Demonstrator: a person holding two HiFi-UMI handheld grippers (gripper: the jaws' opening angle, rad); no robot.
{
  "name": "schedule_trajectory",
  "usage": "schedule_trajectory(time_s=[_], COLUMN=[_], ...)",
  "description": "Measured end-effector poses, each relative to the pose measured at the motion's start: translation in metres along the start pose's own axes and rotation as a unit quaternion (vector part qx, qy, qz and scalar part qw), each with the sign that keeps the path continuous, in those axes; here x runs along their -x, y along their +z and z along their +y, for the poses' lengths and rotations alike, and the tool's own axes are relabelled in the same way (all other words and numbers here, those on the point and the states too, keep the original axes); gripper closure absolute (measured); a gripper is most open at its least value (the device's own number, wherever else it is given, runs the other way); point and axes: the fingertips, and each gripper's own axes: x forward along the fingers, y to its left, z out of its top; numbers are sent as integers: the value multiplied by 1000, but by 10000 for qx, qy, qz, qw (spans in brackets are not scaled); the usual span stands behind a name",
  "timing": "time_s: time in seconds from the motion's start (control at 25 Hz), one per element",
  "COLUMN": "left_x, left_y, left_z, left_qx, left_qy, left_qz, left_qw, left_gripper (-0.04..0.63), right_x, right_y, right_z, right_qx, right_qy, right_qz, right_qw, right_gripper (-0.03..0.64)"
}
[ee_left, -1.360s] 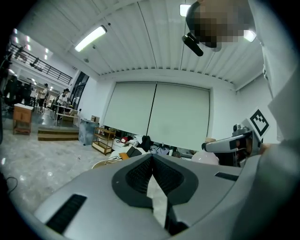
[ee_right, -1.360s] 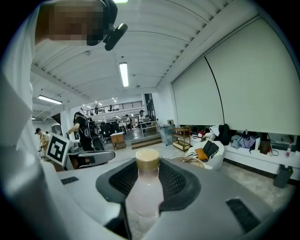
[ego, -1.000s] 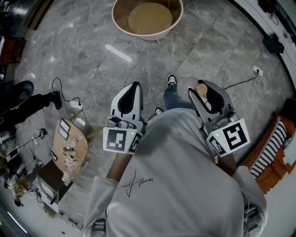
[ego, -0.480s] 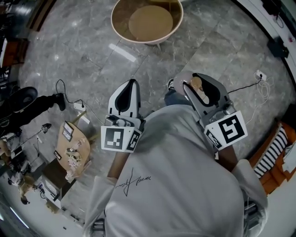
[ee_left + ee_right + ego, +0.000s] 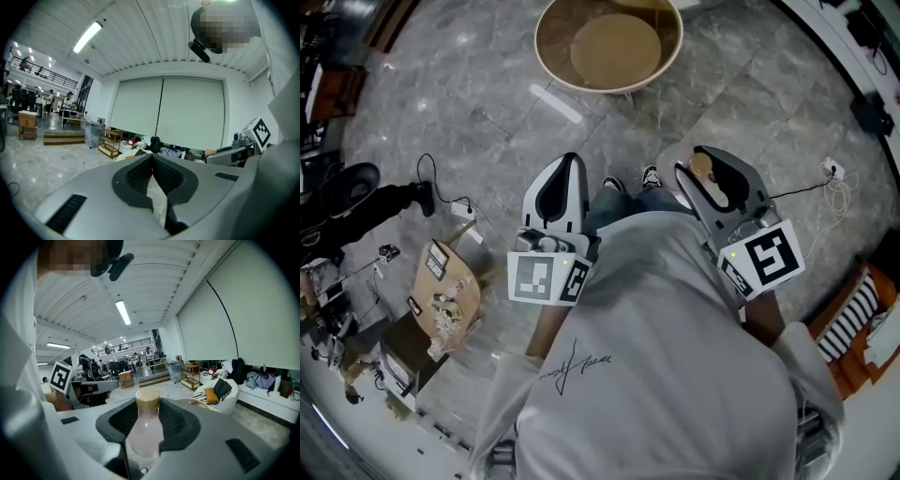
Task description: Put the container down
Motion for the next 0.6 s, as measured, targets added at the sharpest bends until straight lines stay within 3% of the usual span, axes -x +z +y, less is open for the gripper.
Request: schedule_trajectory(time_s=[0.32,0.6], left_x=[-16,-49], left_y=[-3,6], left_z=[11,23], left_qx=[184,74], left_qy=[48,-205], left_qz=[7,10], left_qw=[9998,9998], left_gripper=[577,577], right_x=[-19,-47], right_y=[5,21], right_z=[-8,-26], right_qx=[59,146], right_qy=[41,-75], right_qz=[84,78], right_qw=[9999,9998], right_gripper=[469,469])
